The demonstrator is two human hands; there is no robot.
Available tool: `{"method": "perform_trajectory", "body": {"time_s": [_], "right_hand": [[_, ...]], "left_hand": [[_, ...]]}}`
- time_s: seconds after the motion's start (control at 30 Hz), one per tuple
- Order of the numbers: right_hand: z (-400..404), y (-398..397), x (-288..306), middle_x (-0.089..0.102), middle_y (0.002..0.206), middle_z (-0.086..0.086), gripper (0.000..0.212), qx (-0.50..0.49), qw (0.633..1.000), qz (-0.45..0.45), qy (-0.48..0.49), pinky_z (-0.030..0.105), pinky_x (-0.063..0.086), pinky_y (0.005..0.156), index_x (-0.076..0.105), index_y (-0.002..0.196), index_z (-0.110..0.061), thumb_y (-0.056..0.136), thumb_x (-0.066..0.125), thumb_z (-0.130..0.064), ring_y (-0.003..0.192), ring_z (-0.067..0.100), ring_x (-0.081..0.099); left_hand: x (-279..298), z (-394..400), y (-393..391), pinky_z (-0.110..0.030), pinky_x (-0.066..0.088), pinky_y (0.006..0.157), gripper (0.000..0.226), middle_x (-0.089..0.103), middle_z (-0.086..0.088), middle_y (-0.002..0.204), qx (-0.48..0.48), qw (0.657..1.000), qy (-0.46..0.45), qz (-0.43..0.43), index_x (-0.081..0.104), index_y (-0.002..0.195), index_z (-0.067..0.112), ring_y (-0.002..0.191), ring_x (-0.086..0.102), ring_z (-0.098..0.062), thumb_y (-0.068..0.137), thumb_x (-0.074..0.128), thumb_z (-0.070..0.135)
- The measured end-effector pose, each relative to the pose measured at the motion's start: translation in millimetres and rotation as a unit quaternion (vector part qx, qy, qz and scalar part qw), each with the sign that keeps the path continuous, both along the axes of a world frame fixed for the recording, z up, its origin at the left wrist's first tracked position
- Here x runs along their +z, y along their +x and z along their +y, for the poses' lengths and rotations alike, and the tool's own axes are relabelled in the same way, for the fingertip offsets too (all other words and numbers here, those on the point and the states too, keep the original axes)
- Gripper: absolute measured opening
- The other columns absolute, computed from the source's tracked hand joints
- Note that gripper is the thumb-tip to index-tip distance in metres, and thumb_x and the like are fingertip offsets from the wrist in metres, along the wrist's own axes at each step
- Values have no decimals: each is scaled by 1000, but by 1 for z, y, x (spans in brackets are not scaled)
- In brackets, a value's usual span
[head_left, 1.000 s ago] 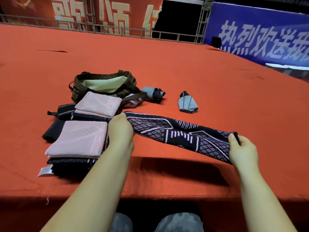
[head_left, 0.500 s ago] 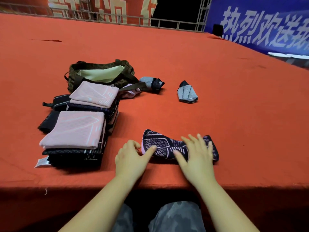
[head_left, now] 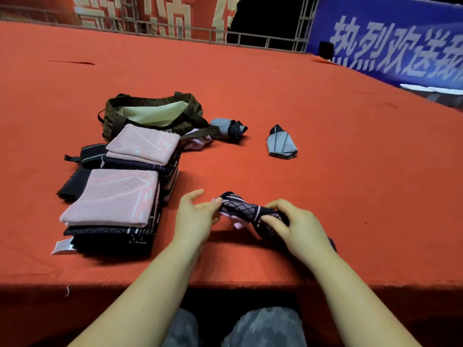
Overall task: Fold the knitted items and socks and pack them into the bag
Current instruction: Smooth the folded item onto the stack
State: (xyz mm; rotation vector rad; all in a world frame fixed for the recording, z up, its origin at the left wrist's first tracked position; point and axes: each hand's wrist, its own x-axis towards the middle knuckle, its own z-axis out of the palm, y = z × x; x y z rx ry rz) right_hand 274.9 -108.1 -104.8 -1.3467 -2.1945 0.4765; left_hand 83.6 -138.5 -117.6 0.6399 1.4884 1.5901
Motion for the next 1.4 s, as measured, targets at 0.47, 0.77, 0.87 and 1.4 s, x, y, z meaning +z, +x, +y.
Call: {"method": "perform_trajectory", "body": {"time_s": [0.47, 0.77, 0.87, 1.4], "right_hand": [[6, -19, 31, 67, 68, -6, 19, -23, 952, 244, -185, 17, 45, 57, 67, 81, -17, 94, 55, -23, 59, 2, 58], [-3, -24, 32, 69, 79, 8, 20, -54, 881, 367, -293, 33, 48, 71, 67, 84, -14, 96, 53, -20, 73, 20, 61], [-3, -18, 34, 71, 81, 8, 19, -62, 894, 334, -293, 31, 50, 70, 68, 87, -13, 95, 54, -21, 71, 19, 64], [1, 4, 39, 72, 89, -4, 31, 18, 955, 68, -289, 27, 53, 74, 60, 97, -23, 74, 77, -34, 80, 9, 68]], "left_hand": [[33, -5, 15, -9, 38, 66, 53, 50, 8, 89, -42, 975, -4, 217, 42, 106, 15, 78, 49, 1, 74, 76, 40], [8, -10, 26, -27, 44, 84, 35, 61, 3, 95, -77, 982, 53, 161, 51, 91, 22, 93, 57, -16, 73, 80, 16], [12, -11, 21, -27, 49, 79, 33, 61, 2, 88, -55, 978, 81, 182, 51, 89, 25, 80, 58, -13, 75, 78, 12], [24, -7, 16, -18, 42, 46, 40, 61, -5, 81, -113, 990, 24, 81, 50, 97, 20, 56, 57, -9, 74, 76, 3]]}}
